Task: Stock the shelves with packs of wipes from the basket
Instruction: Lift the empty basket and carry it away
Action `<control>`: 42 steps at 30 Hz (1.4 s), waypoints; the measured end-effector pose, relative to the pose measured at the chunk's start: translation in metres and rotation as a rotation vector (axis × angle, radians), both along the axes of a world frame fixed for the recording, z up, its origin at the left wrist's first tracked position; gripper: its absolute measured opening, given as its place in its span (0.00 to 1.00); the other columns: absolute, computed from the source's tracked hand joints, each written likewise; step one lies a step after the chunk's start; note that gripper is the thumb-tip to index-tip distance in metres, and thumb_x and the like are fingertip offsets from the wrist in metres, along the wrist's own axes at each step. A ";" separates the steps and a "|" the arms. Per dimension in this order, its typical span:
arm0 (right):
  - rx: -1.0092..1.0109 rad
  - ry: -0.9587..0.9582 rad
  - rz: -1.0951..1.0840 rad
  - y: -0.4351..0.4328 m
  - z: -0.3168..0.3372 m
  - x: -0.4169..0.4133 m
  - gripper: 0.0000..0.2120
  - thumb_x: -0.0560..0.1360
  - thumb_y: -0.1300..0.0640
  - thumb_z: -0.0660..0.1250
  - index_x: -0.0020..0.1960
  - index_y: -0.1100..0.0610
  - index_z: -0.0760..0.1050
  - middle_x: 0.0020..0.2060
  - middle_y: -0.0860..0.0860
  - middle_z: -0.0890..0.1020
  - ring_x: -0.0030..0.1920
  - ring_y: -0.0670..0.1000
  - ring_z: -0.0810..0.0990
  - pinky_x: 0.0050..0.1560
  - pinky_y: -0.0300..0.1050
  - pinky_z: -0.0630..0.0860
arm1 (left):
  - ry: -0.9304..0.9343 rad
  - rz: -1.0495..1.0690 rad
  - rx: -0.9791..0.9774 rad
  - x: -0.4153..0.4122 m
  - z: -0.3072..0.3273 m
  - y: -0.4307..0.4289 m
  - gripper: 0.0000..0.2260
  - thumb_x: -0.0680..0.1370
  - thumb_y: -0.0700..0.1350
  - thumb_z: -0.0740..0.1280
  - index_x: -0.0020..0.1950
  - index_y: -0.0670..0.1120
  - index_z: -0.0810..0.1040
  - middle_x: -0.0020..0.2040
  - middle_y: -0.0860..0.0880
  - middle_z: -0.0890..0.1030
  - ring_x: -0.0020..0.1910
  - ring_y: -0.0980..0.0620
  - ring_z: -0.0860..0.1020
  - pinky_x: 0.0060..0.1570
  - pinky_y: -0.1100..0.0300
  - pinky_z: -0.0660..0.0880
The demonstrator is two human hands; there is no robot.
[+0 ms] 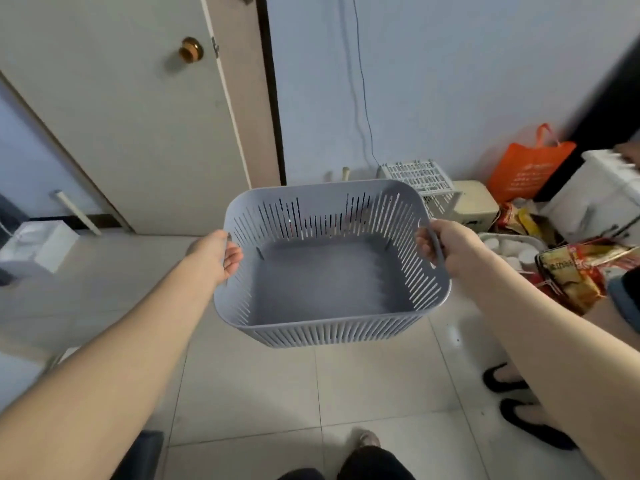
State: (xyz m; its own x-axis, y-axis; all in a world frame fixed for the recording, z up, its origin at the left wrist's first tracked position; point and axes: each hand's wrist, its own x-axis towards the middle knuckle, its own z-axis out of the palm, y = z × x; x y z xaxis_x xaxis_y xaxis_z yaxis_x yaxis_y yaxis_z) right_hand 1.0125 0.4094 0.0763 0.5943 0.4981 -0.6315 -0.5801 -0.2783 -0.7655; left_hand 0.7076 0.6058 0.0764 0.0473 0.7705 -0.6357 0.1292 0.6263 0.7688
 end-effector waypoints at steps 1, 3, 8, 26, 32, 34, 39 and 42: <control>-0.011 -0.002 -0.019 0.001 0.000 0.014 0.14 0.80 0.54 0.57 0.40 0.60 0.72 0.31 0.53 0.75 0.26 0.46 0.72 0.20 0.33 0.70 | -0.004 -0.001 0.003 0.017 0.000 0.007 0.12 0.79 0.47 0.59 0.38 0.44 0.72 0.32 0.48 0.77 0.30 0.54 0.74 0.36 0.61 0.70; -0.023 -0.002 -0.035 0.006 0.000 0.042 0.14 0.80 0.53 0.57 0.40 0.60 0.72 0.31 0.53 0.75 0.26 0.46 0.73 0.20 0.34 0.70 | -0.001 -0.007 0.000 0.050 -0.002 0.019 0.13 0.79 0.47 0.59 0.38 0.43 0.72 0.34 0.48 0.76 0.31 0.54 0.73 0.36 0.61 0.71; -0.047 0.002 -0.044 0.029 0.000 0.113 0.15 0.80 0.53 0.58 0.39 0.60 0.74 0.31 0.53 0.76 0.25 0.46 0.74 0.21 0.33 0.71 | -0.002 -0.028 -0.031 0.122 -0.006 0.047 0.12 0.79 0.48 0.59 0.40 0.43 0.74 0.35 0.49 0.76 0.32 0.54 0.74 0.36 0.62 0.71; -0.058 0.040 -0.130 0.173 -0.010 0.309 0.16 0.79 0.51 0.59 0.40 0.60 0.76 0.22 0.52 0.78 0.21 0.45 0.76 0.22 0.33 0.73 | -0.006 -0.086 -0.049 0.326 -0.007 0.207 0.12 0.79 0.48 0.60 0.41 0.42 0.75 0.34 0.48 0.76 0.31 0.54 0.74 0.35 0.62 0.72; -0.048 0.023 -0.132 0.217 -0.014 0.394 0.17 0.79 0.51 0.58 0.38 0.60 0.74 0.20 0.51 0.77 0.19 0.44 0.74 0.20 0.32 0.71 | -0.008 -0.104 -0.036 0.416 -0.006 0.245 0.13 0.80 0.46 0.59 0.37 0.42 0.72 0.33 0.48 0.75 0.30 0.55 0.73 0.35 0.63 0.70; -0.042 0.023 -0.118 0.231 -0.016 0.421 0.18 0.80 0.51 0.57 0.37 0.60 0.73 0.20 0.51 0.76 0.18 0.44 0.73 0.20 0.31 0.71 | -0.011 -0.091 -0.042 0.440 -0.008 0.255 0.13 0.80 0.46 0.59 0.38 0.42 0.72 0.34 0.47 0.75 0.31 0.54 0.73 0.35 0.62 0.70; -0.044 0.004 -0.099 0.269 -0.018 0.495 0.18 0.80 0.52 0.56 0.38 0.61 0.73 0.20 0.52 0.76 0.19 0.45 0.73 0.21 0.32 0.72 | -0.024 -0.056 -0.058 0.508 -0.017 0.285 0.14 0.80 0.47 0.60 0.37 0.43 0.72 0.33 0.48 0.75 0.31 0.55 0.73 0.36 0.62 0.71; -0.070 -0.012 -0.095 0.291 -0.022 0.535 0.18 0.80 0.52 0.57 0.38 0.61 0.74 0.20 0.52 0.76 0.18 0.45 0.74 0.20 0.32 0.71 | -0.013 -0.036 -0.073 0.545 -0.023 0.306 0.13 0.79 0.47 0.60 0.37 0.43 0.73 0.34 0.48 0.76 0.31 0.55 0.74 0.38 0.62 0.72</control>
State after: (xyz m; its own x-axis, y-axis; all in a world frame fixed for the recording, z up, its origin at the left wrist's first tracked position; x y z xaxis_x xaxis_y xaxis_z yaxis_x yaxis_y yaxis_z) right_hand 1.5471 0.7005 0.0542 0.6444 0.3939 -0.6555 -0.5977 -0.2753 -0.7530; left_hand 1.2523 0.9121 0.0530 0.0826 0.7198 -0.6892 0.1432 0.6758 0.7230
